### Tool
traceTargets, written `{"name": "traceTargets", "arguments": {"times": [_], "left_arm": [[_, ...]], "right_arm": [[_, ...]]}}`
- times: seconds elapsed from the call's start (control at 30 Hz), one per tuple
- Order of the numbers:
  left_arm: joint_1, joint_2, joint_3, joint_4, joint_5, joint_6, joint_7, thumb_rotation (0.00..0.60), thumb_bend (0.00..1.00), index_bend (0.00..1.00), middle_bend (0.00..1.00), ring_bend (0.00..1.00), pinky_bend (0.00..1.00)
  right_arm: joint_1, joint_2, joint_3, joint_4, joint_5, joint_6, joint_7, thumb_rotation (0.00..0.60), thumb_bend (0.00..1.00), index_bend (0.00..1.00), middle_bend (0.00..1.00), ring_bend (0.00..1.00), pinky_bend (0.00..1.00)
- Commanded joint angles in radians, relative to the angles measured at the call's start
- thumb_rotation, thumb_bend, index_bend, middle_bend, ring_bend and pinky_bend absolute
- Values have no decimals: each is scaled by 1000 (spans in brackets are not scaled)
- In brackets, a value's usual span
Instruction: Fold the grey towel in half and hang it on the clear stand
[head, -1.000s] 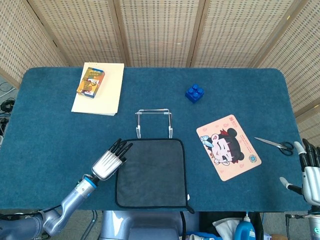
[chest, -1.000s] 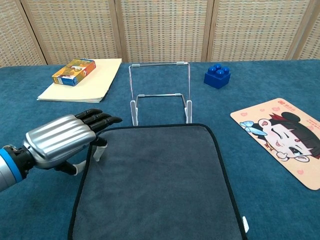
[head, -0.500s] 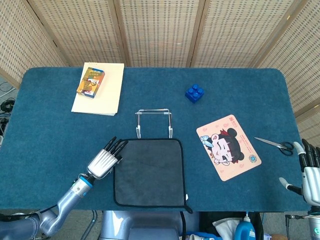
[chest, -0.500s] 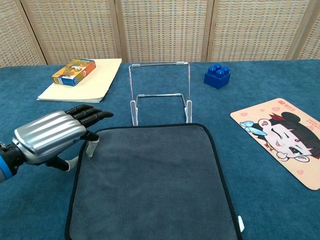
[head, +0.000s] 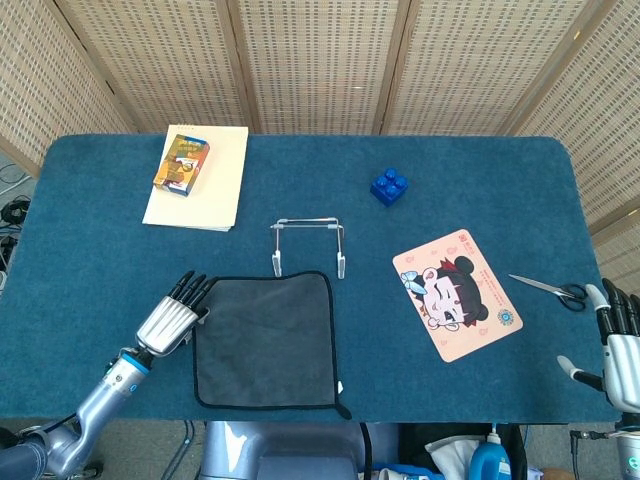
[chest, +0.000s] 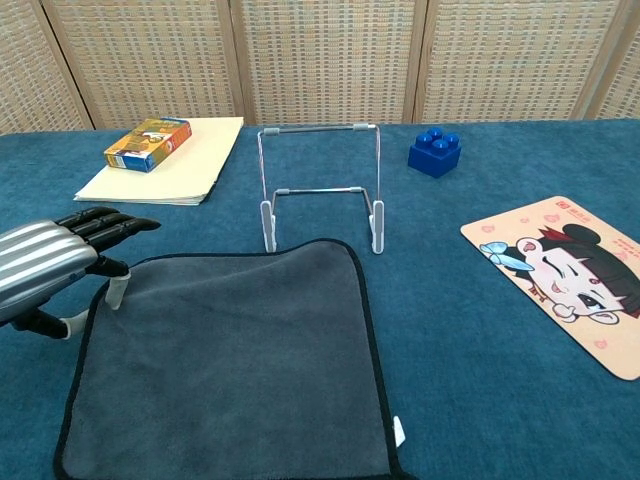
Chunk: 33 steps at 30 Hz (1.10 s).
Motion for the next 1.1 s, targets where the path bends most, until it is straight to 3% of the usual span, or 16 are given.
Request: {"name": "traceTargets", "arguments": {"times": [0.03, 0.83, 1.1], "left_arm": [[21, 9, 11, 36, -2, 19, -45, 600, 449, 696, 0, 0, 0], [124, 64, 37, 283, -11, 99, -217, 600, 450, 696, 0, 0, 0], [132, 61, 33, 314, -5, 121, -258, 600, 451, 696, 0, 0, 0]], "right_arm": [[0, 0, 0, 0, 0, 0, -1, 600, 0, 0, 0, 0, 0], [-3, 7, -2, -5, -6, 6, 10, 600, 0, 0, 0, 0, 0], [-3, 8, -4, -7, -8, 4, 11, 600, 0, 0, 0, 0, 0]]}}
